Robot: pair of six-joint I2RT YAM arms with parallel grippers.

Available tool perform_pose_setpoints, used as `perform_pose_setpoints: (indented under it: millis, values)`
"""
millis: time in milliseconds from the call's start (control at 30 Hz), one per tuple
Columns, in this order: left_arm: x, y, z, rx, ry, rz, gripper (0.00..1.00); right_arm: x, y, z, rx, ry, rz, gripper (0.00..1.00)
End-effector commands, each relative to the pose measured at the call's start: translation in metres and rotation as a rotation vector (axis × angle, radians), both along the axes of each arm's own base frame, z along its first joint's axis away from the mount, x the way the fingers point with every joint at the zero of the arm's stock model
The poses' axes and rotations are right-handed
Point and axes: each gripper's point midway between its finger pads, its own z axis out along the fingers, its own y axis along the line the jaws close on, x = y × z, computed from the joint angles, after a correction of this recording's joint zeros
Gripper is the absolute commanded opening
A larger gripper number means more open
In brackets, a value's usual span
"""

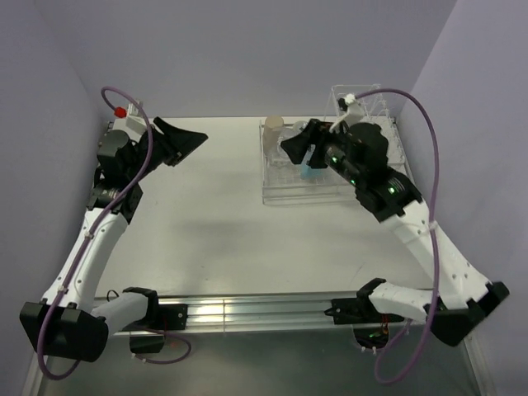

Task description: Load the cups into the dish rack

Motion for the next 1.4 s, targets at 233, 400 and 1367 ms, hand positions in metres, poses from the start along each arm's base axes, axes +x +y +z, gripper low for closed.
perform_pose_setpoints:
  millis: [233,400,1367]
  values:
    - [-0.021,0.048,-0.045,0.335,0.063,0.198,0.50,0.072,-0.030,-0.132,-0.437,0.289,-0.261,0.00]
    - [-0.030,0.055,-0.061,0.393,0.083,0.204,0.50,0.079,-0.022,-0.158,-0.466,0.333,-0.249,0.00]
    - [-0.027,0.058,-0.096,0.454,0.128,0.193,0.50,0.109,-0.008,-0.219,-0.664,0.414,-0.322,0.00]
